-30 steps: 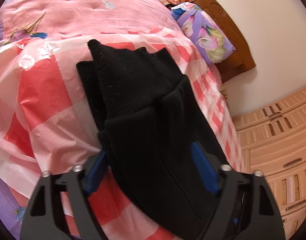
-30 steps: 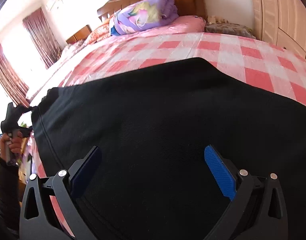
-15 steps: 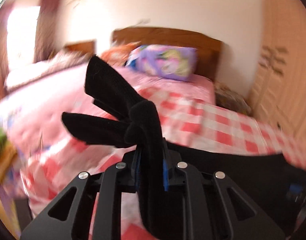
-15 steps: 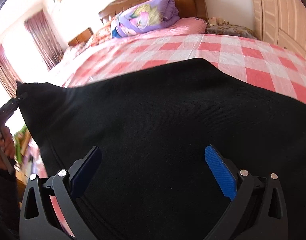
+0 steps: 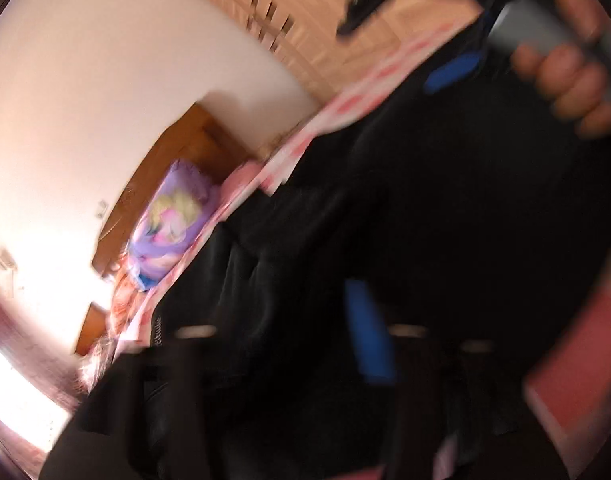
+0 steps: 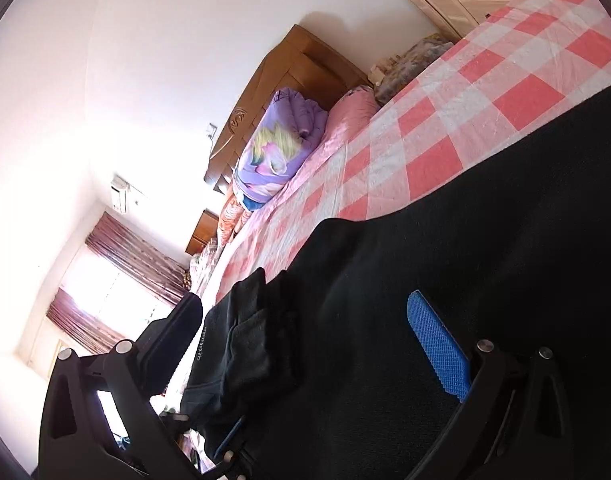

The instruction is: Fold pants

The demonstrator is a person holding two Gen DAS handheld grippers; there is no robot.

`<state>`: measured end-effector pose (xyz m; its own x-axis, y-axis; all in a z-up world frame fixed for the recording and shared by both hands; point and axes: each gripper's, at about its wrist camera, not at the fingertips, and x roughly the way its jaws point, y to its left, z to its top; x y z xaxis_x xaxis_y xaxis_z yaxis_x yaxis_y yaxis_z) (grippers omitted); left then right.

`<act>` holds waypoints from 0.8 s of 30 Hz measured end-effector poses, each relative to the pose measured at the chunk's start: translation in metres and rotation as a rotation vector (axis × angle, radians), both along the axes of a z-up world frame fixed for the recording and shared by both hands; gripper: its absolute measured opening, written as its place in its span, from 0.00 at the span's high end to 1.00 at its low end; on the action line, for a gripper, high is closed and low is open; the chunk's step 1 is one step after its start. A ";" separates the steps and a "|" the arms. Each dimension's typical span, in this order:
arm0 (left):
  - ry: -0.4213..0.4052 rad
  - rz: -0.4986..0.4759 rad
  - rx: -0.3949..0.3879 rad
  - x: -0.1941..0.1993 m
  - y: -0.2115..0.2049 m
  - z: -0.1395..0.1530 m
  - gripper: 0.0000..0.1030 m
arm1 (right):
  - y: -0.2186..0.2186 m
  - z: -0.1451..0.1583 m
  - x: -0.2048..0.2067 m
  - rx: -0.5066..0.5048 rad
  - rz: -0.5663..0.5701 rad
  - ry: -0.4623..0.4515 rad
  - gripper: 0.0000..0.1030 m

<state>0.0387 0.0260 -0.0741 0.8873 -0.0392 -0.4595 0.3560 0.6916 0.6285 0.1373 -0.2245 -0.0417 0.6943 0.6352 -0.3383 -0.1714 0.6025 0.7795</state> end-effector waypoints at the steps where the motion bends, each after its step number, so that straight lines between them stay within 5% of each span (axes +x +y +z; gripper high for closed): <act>1: -0.002 -0.052 -0.051 -0.013 0.008 0.010 0.07 | 0.003 0.003 0.000 -0.013 0.011 -0.011 0.04; 5: -0.023 -0.071 -0.195 -0.050 0.050 0.037 0.06 | 0.028 0.020 -0.003 -0.120 0.109 -0.052 0.04; 8: -0.001 0.146 -0.282 -0.032 0.106 0.034 0.06 | 0.060 0.031 -0.007 -0.186 0.224 -0.059 0.06; 12: 0.010 0.361 -0.319 -0.005 0.152 0.025 0.07 | 0.085 0.009 0.008 -0.073 0.357 0.164 0.21; 14: 0.014 0.368 -0.329 -0.002 0.157 0.025 0.07 | 0.088 -0.004 0.012 -0.061 0.356 0.237 0.21; 20: 0.072 0.351 -0.316 0.002 0.149 0.004 0.06 | 0.112 -0.003 0.040 -0.163 0.326 0.266 0.23; 24: 0.113 0.371 -0.396 0.009 0.151 0.000 0.05 | 0.137 -0.003 0.056 -0.227 0.345 0.258 0.22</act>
